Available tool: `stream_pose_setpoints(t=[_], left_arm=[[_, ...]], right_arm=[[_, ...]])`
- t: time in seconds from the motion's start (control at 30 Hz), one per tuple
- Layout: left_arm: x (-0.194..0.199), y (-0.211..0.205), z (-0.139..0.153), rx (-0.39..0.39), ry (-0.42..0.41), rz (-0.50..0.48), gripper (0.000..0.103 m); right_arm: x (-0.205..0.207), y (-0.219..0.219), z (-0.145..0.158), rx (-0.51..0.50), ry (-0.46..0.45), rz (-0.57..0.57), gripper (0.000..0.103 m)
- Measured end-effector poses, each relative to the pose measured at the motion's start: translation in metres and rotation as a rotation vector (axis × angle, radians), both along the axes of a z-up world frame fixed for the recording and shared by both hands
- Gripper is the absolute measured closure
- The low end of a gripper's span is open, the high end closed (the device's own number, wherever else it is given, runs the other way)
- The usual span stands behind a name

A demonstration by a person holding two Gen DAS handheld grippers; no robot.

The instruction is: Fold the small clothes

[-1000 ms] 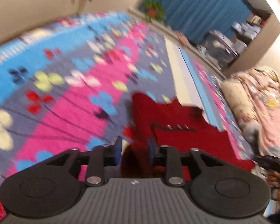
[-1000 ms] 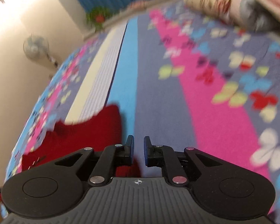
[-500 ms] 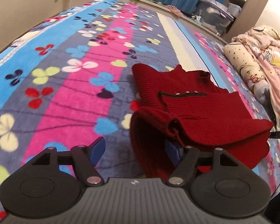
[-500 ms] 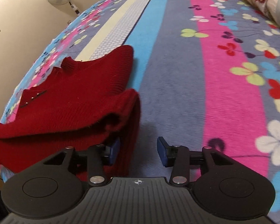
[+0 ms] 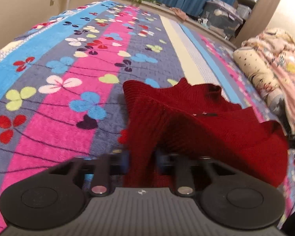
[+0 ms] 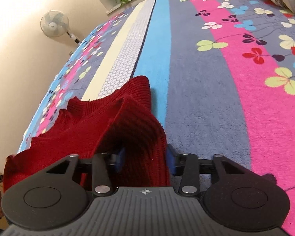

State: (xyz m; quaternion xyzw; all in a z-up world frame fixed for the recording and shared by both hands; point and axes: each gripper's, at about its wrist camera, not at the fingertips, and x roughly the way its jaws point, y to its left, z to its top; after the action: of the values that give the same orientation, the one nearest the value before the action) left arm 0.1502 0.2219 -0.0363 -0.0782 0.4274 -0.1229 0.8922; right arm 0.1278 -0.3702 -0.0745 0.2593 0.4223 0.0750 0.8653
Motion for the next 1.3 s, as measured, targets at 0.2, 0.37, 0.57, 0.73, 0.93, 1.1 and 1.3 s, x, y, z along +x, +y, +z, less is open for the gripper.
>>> stream_pose_setpoints(t=[0.2,0.37,0.57,0.73,0.93,1.1,1.3], left_arm=[[-0.005,0.002,0.018,0.028,-0.079,0.002,0.089],[-0.008,0.005,0.041,0.020,-0.198,0.067,0.089],[0.012,0.001,0.043,0.089,-0.248,0.200,0.089],[0.045,-0.007,-0.002,0.170,0.047,0.194,0.089],[0.040,-0.015,0.025,0.153,-0.128,0.212,0.089],[0.044,-0.026,0.032,0.203,-0.184,0.230,0.082],[0.030,-0.008,0.035,0.138,-0.149,0.231,0.066]], right_arm=[[-0.006,-0.006,0.018,-0.022,-0.018,-0.044,0.094],[-0.020,0.000,0.065,-0.038,-0.233,-0.065,0.095],[-0.004,0.003,0.074,-0.080,-0.398,-0.157,0.095],[0.050,0.000,-0.001,-0.118,0.010,-0.158,0.095],[0.049,0.001,0.030,-0.137,-0.169,-0.171,0.097],[0.051,-0.006,0.034,-0.155,-0.221,-0.204,0.097],[0.041,-0.001,0.029,-0.258,-0.134,-0.240,0.085]])
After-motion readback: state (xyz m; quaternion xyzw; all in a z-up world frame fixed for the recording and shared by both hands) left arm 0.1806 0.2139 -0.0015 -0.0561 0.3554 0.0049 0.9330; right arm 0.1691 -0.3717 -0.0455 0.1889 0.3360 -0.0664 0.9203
